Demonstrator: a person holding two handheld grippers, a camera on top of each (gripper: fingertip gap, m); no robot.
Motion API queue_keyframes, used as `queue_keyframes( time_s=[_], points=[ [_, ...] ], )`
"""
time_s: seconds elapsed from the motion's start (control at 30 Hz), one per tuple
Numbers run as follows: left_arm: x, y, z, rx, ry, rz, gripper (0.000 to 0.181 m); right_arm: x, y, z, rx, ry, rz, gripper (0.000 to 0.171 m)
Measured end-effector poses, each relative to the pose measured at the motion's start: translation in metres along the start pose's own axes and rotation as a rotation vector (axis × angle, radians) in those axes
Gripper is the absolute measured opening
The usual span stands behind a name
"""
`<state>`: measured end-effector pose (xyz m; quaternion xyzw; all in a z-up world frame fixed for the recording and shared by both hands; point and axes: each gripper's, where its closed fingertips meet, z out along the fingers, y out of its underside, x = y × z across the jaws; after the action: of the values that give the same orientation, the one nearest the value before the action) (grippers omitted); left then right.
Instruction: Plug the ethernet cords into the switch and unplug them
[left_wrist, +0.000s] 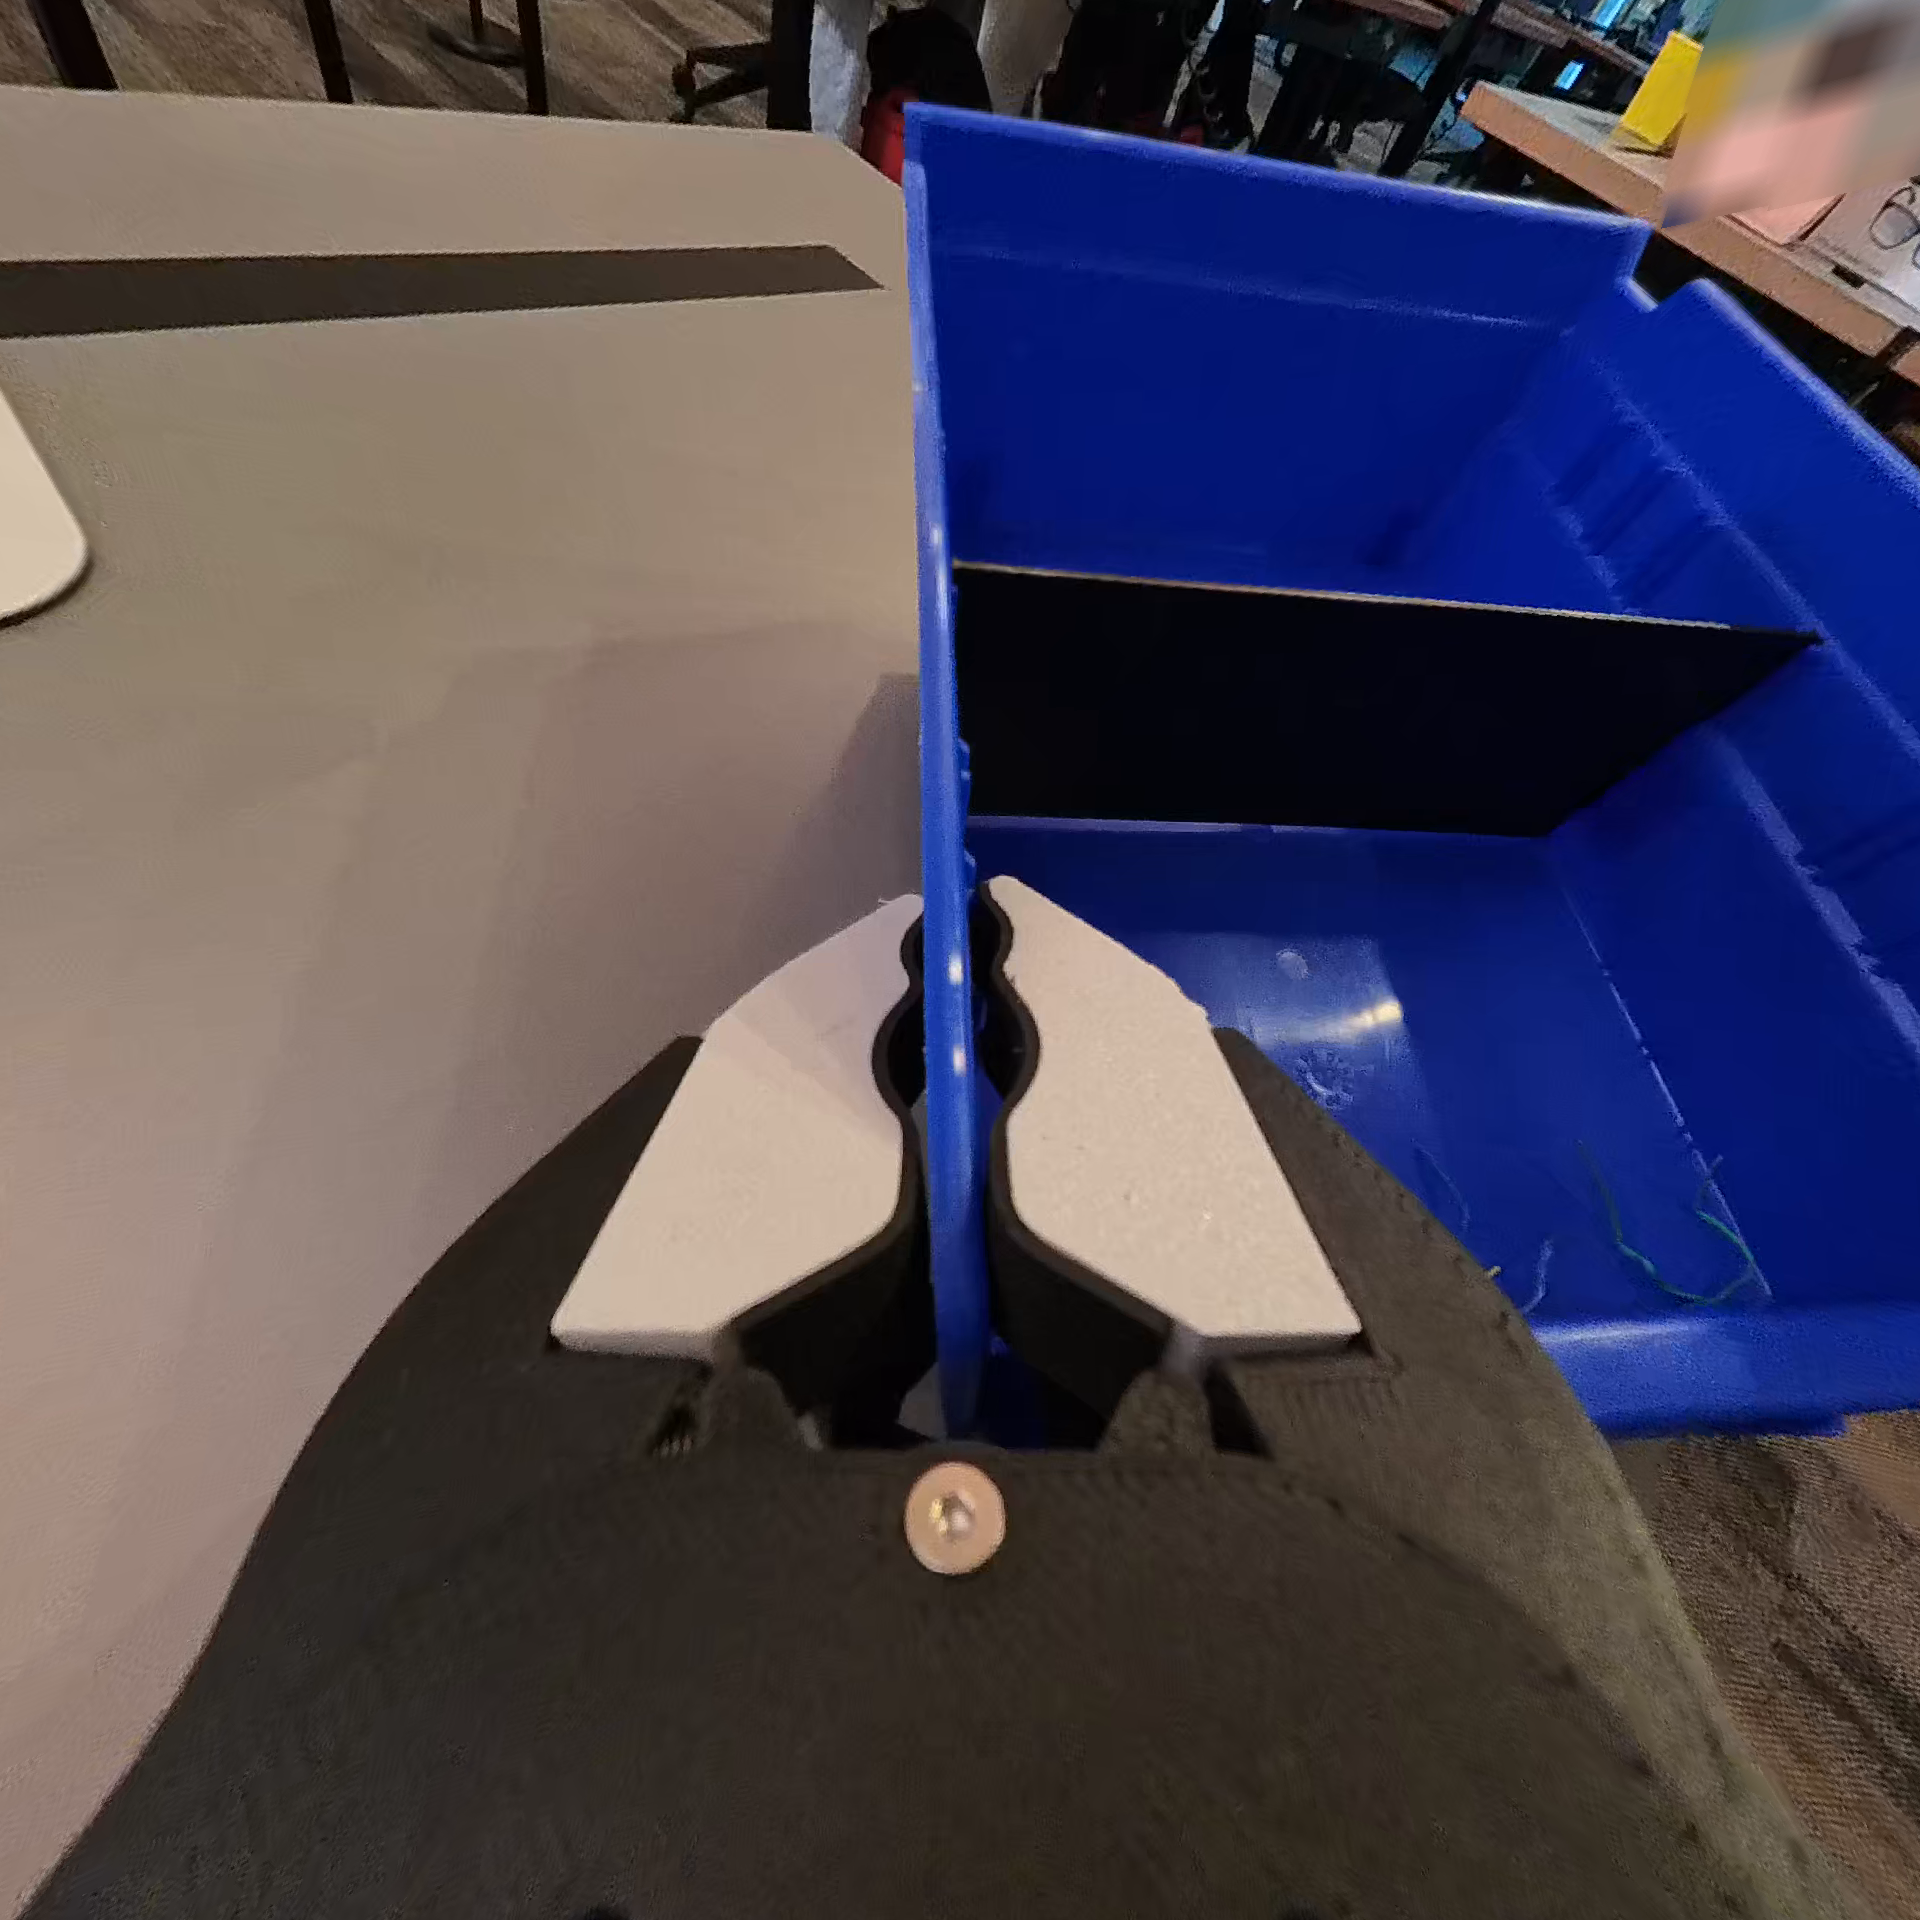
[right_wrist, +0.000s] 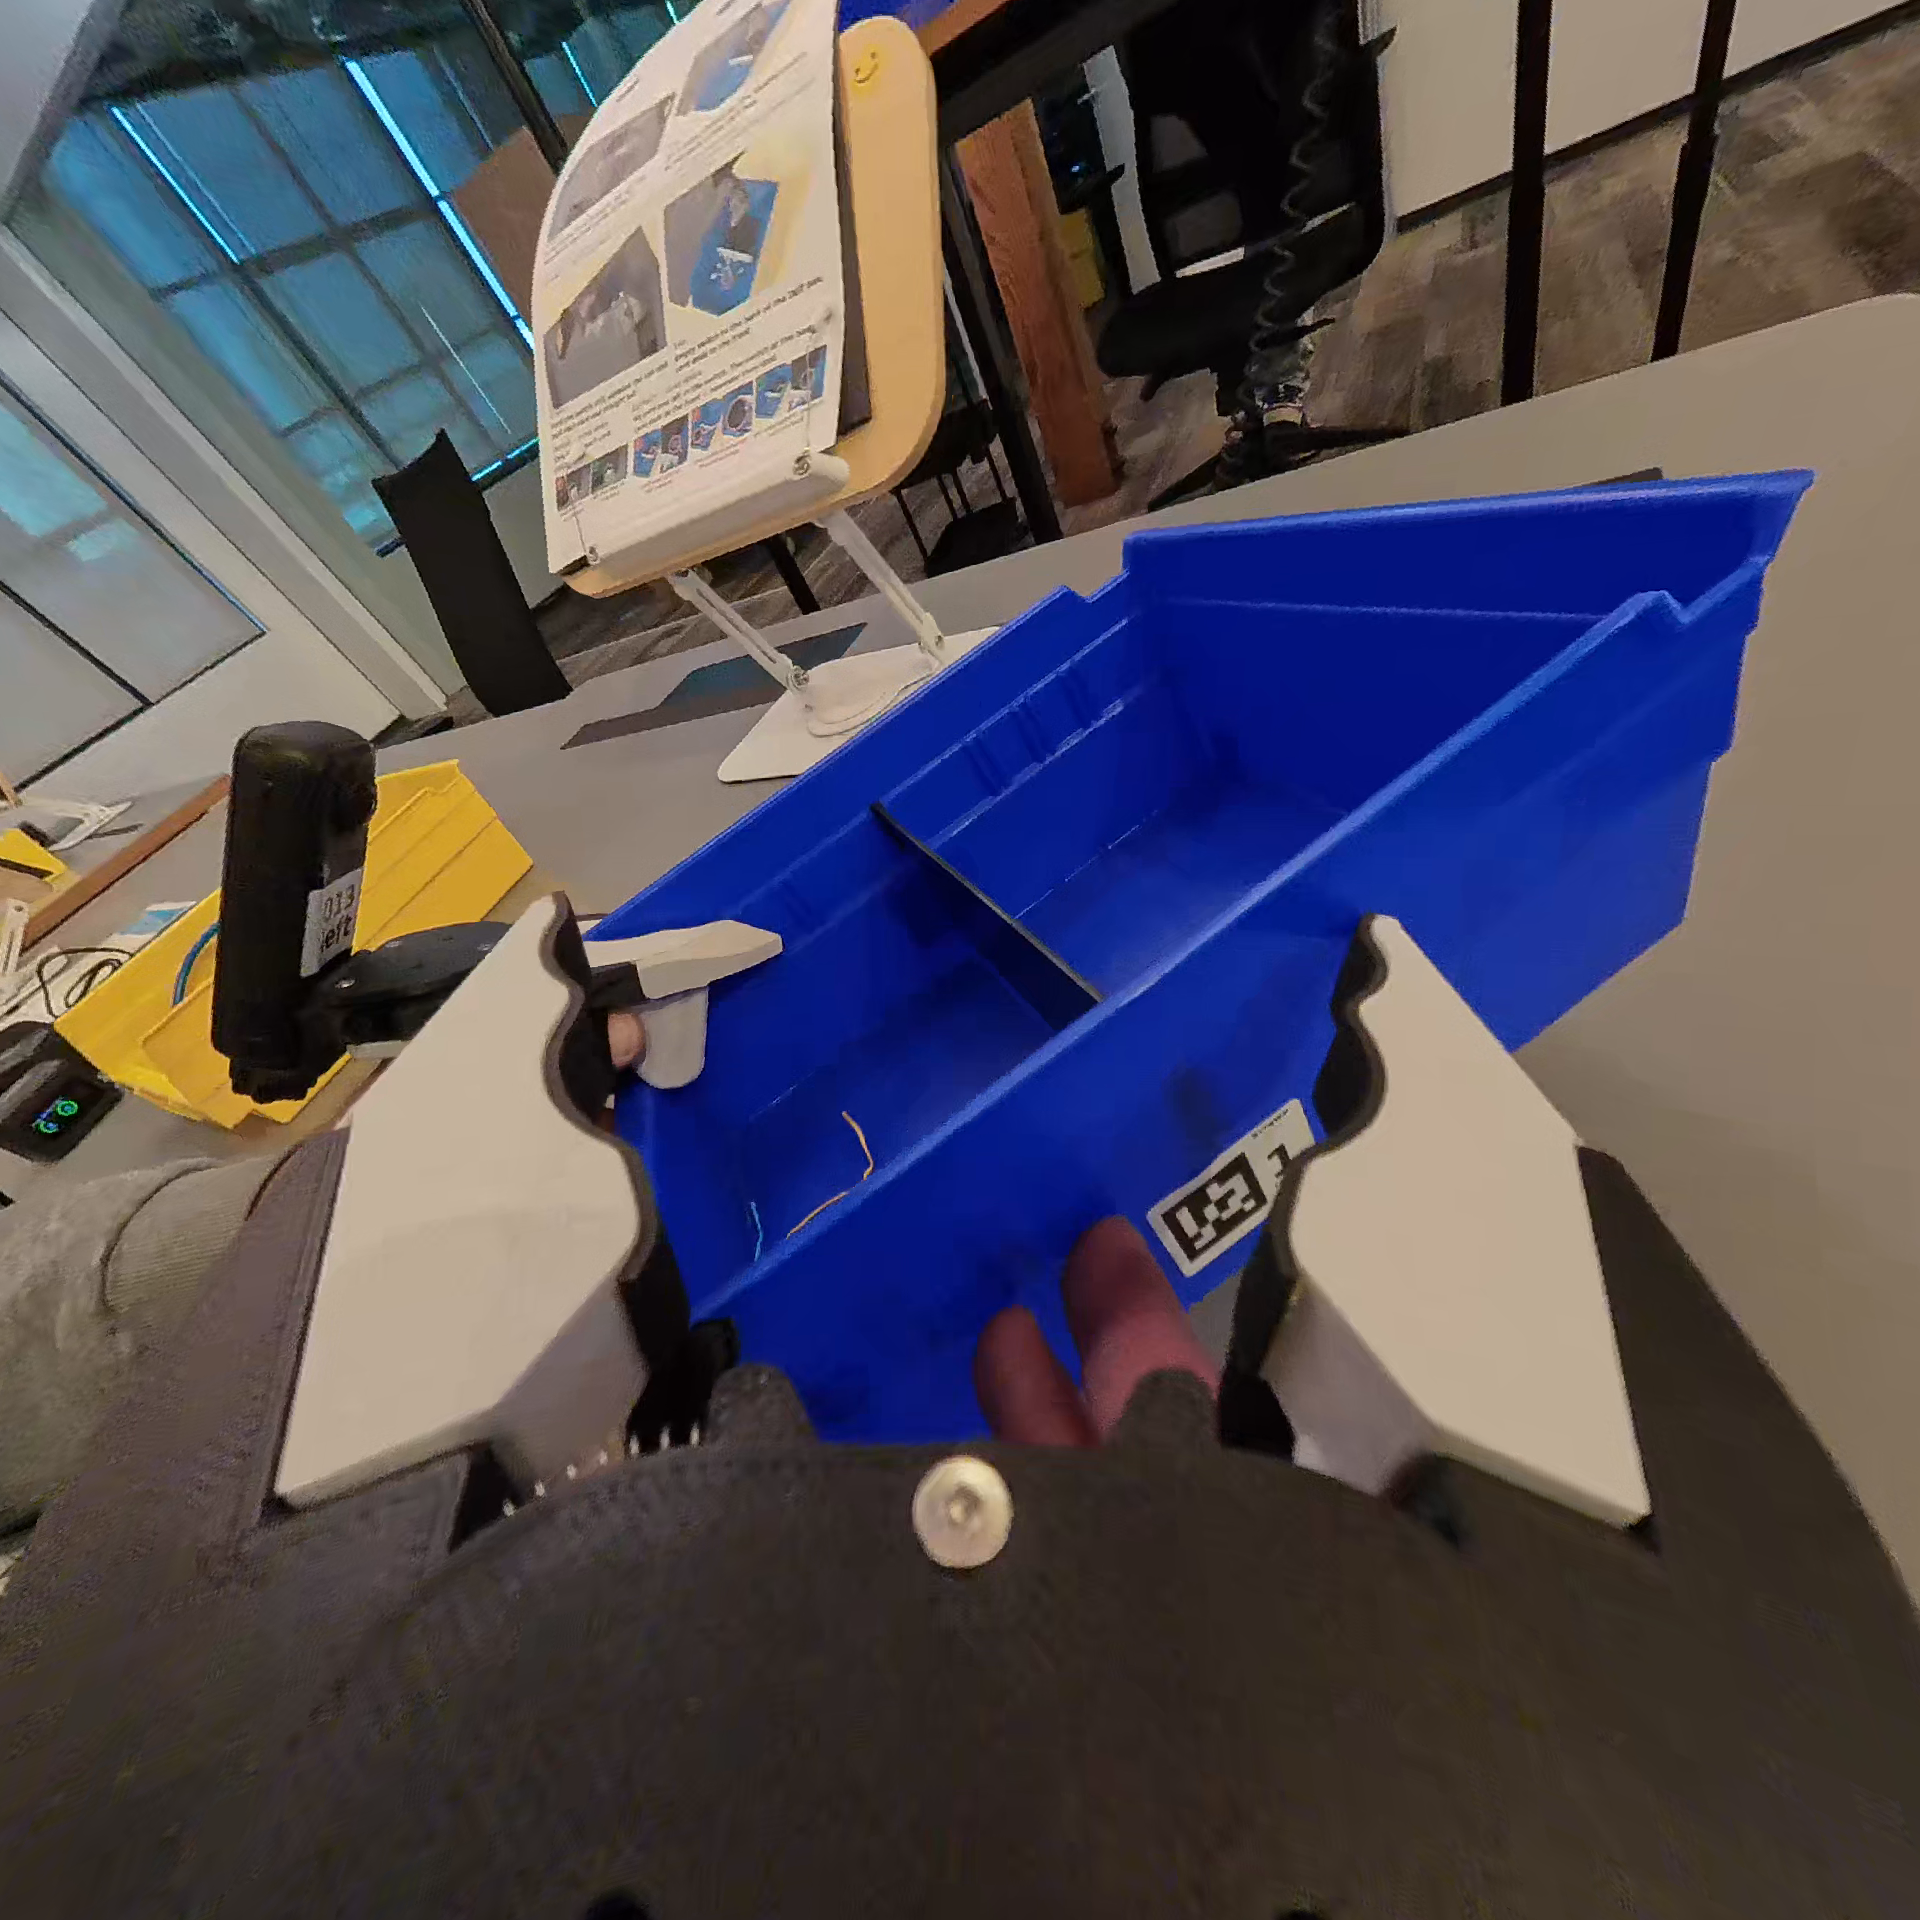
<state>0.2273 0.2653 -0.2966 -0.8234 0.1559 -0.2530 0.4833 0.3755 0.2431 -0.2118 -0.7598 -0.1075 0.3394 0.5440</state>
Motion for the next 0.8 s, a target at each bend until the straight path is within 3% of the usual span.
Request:
queue_keyframes(
  time_s=[0.33,0.57,0.8],
  points=[
    [0.035,0.003,0.020,-0.004,0.039,0.037,0.027,0.039,0.005,0.000,-0.095,0.028,-0.074,0.135],
    [0.080,0.010,0.022,-0.043,0.156,0.027,0.066,0.073,0.011,0.002,-0.163,0.071,-0.098,0.132],
    [0.106,0.017,0.027,-0.083,0.272,-0.070,0.077,0.104,0.021,0.006,-0.266,0.146,-0.205,0.128]
  ],
)
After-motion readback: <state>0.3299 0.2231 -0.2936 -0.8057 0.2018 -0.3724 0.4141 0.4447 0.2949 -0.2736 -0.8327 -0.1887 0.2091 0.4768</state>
